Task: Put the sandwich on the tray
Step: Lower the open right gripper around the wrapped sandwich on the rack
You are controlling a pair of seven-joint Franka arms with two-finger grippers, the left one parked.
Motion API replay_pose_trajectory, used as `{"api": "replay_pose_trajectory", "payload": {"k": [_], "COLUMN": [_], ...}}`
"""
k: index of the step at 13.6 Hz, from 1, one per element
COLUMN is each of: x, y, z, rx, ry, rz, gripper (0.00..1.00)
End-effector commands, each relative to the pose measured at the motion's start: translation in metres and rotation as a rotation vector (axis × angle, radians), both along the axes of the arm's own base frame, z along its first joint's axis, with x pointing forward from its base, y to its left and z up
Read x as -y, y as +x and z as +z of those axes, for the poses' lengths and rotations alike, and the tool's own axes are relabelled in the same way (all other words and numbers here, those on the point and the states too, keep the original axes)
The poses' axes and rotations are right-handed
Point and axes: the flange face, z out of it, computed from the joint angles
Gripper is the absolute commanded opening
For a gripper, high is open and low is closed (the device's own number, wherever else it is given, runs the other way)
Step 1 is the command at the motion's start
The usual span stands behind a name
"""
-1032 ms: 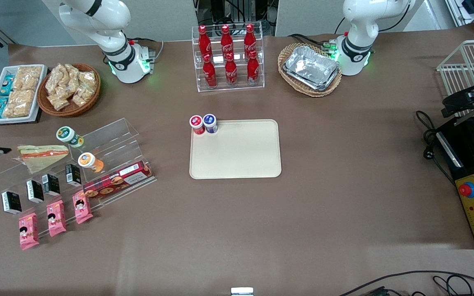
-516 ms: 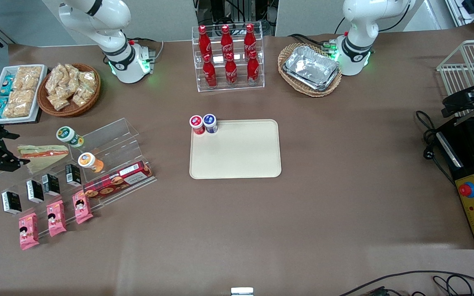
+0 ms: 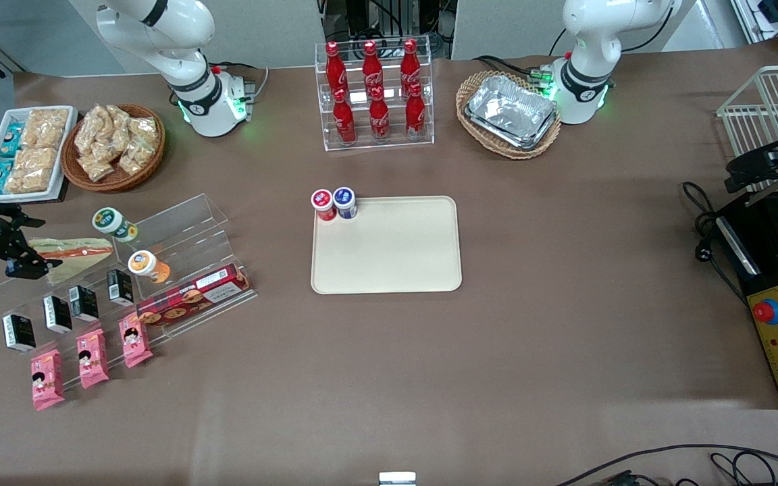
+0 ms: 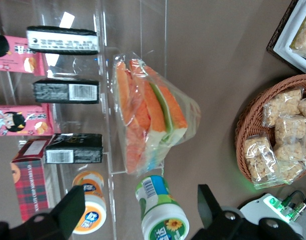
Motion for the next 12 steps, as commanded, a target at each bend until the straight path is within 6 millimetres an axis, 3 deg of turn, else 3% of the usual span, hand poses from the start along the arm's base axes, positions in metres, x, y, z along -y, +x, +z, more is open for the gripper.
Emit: {"api": "replay_pose_trajectory", "payload": {"k": [1, 5, 8, 12], "x": [0.005, 0.014, 0.028, 0.031], "y": [-0.006, -0.007, -0.005, 0.001], "z": [-0.006, -0.011, -0.023, -0.042], "rx": [-0.003, -0.018, -0.012, -0.012], "ry": [-0.017, -0.052, -0.066, -0.075], "rz": [-0.004, -0.002, -0.007, 0.000], "gripper": [1.00, 1.00, 1.00, 1.00]}}
